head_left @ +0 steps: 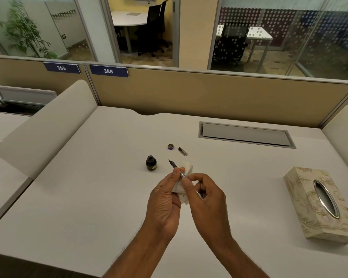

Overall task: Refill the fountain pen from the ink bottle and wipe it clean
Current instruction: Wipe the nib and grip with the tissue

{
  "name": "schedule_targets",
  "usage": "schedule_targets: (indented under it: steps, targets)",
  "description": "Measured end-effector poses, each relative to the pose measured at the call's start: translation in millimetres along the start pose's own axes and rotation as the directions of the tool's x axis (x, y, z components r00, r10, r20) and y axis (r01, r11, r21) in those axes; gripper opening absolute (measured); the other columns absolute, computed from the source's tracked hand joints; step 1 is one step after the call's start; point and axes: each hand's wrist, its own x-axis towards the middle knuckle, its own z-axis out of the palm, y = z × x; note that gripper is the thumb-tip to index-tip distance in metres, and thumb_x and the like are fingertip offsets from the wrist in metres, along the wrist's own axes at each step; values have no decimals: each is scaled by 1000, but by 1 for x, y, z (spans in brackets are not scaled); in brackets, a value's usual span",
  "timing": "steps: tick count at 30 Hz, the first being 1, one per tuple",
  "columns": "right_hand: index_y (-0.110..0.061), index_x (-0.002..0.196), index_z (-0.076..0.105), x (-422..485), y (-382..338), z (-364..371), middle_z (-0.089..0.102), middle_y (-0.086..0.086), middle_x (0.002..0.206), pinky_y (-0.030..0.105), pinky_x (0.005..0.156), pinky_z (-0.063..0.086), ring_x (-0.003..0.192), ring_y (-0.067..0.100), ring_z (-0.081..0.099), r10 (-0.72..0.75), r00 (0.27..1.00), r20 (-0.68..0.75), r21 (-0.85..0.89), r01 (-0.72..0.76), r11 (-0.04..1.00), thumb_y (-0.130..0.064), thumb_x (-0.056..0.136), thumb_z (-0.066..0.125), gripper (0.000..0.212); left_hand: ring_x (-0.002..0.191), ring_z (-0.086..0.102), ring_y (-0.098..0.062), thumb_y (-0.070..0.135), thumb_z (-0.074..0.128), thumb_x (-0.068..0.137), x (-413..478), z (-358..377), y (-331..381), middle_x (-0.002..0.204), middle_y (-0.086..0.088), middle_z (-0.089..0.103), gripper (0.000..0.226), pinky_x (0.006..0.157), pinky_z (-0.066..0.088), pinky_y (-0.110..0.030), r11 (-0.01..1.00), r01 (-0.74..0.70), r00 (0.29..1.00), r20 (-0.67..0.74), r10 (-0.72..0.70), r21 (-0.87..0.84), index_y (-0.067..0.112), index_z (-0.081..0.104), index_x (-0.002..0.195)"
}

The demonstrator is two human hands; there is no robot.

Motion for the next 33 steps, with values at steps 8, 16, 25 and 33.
schedule_targets:
  steps: [8, 16, 25, 33]
  targets:
    - [-36, 83, 64, 1, 0, -1, 65, -8, 72, 24, 60, 52, 64, 10, 59, 10, 1000, 6, 26, -10, 1000, -46, 91, 57, 15, 119, 68, -30, 16, 66, 92, 4, -1, 0, 122, -17, 75, 28, 113, 46, -48, 1000, 4, 1000, 1, -4, -15, 0, 74, 113]
    - [-26, 85, 69, 1, 1, -1, 64, -6, 68, 19, 57, 48, 61, 6, 56, 23, 999, 25, 34, -24, 999, -46, 93, 57, 24, 120, 68, -31, 13, 66, 92, 4, 0, 1, 121, -17, 75, 25, 107, 50, -44, 999, 8, 1000, 2, -8, -40, -1, 74, 110]
    - [-27, 85, 67, 0, 1, -4, 63, -9, 67, 22, 57, 49, 62, 11, 57, 31, 999, 28, 31, -32, 999, -46, 92, 59, 21, 121, 67, -30, 15, 68, 89, 4, -1, 1, 122, -17, 75, 32, 108, 49, -44, 999, 0, 1000, -5, -1, -41, -3, 72, 115]
    - [-29, 83, 67, -4, 3, -3, 64, -5, 70, 22, 56, 46, 60, 9, 54, 44, 999, 20, 11, -44, 999, -45, 93, 59, 20, 122, 67, -32, 16, 70, 85, 4, -2, 0, 120, -17, 75, 30, 108, 49, -45, 1000, 0, 1000, 9, 1, -27, 0, 75, 109]
